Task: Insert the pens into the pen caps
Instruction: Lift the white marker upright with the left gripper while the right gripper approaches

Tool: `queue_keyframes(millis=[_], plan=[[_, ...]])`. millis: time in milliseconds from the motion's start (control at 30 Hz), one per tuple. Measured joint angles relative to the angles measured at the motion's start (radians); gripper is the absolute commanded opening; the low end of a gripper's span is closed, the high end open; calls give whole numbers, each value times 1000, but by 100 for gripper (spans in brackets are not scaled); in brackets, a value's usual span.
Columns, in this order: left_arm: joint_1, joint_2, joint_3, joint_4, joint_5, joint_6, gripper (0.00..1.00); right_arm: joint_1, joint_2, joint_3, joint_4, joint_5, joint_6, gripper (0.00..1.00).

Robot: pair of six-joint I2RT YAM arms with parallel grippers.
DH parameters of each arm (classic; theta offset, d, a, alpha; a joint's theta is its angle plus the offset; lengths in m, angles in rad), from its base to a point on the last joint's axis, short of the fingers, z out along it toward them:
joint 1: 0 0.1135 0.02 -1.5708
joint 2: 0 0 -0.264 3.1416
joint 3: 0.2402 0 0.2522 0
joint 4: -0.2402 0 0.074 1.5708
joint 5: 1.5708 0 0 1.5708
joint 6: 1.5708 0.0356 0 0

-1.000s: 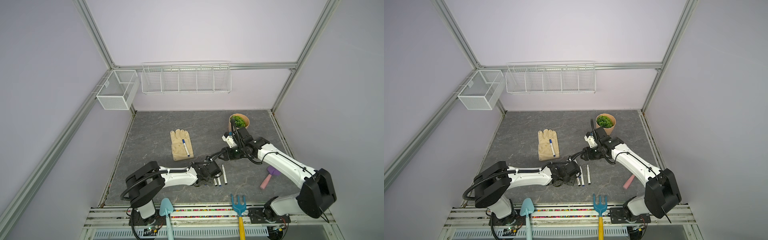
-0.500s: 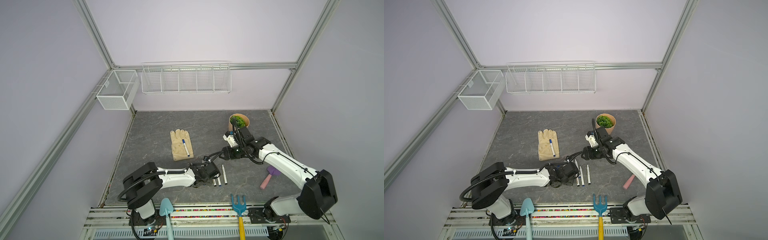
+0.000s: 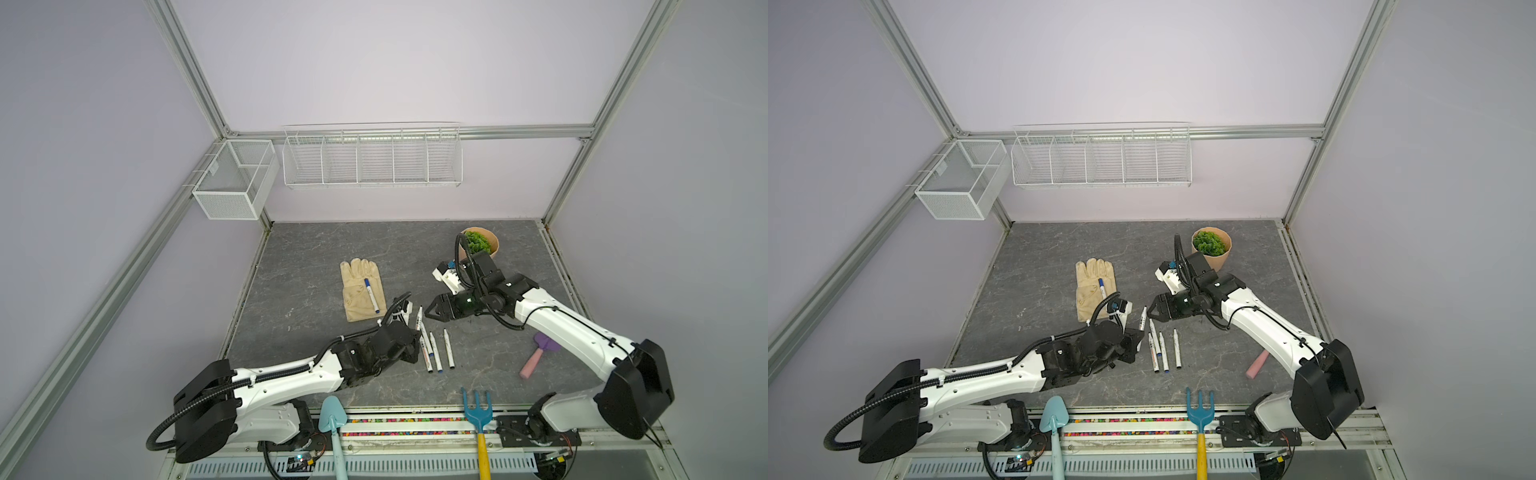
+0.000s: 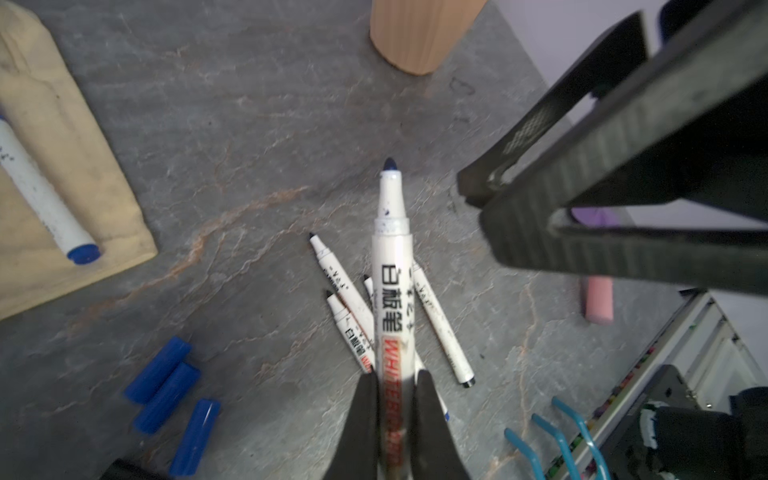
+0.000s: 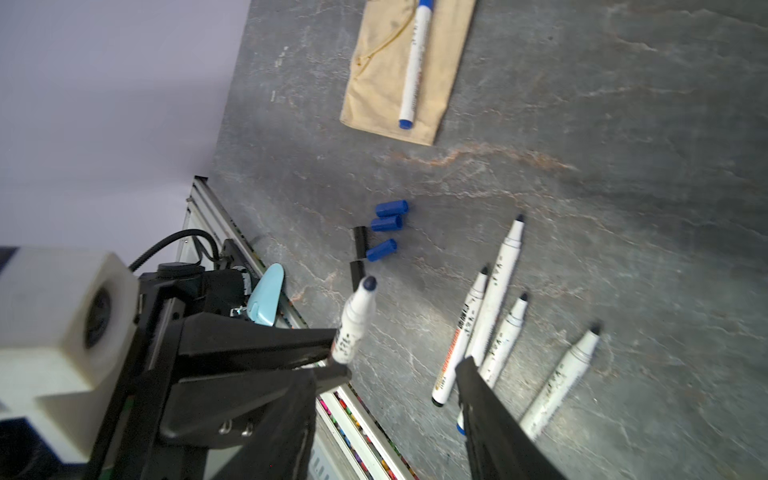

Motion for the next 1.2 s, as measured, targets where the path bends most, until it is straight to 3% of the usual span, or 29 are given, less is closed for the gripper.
queue_keyframes(millis=[200,533,600,633,700,767,833,967,1200], plan=[[0,-37,-26,113,-12,36,0,21,3,34,24,-33,-3,51],[0,-11,-26,165,2,54,0,31,45,43,50,-63,6,16],[0,-10,-26,166,1,54,0,31,45,44,56,-72,13,13],[0,-10,-26,166,-3,54,0,32,45,44,59,-74,14,12],[0,-9,-26,167,-5,54,21,31,45,44,61,-74,17,11],[2,-9,-26,169,-5,50,34,31,45,44,63,-80,17,10],[6,-7,-26,172,-4,45,39,32,45,44,69,-92,17,10],[25,3,-26,178,3,29,39,32,45,44,77,-110,17,10],[53,21,-26,202,51,24,29,32,45,44,80,-115,17,10]])
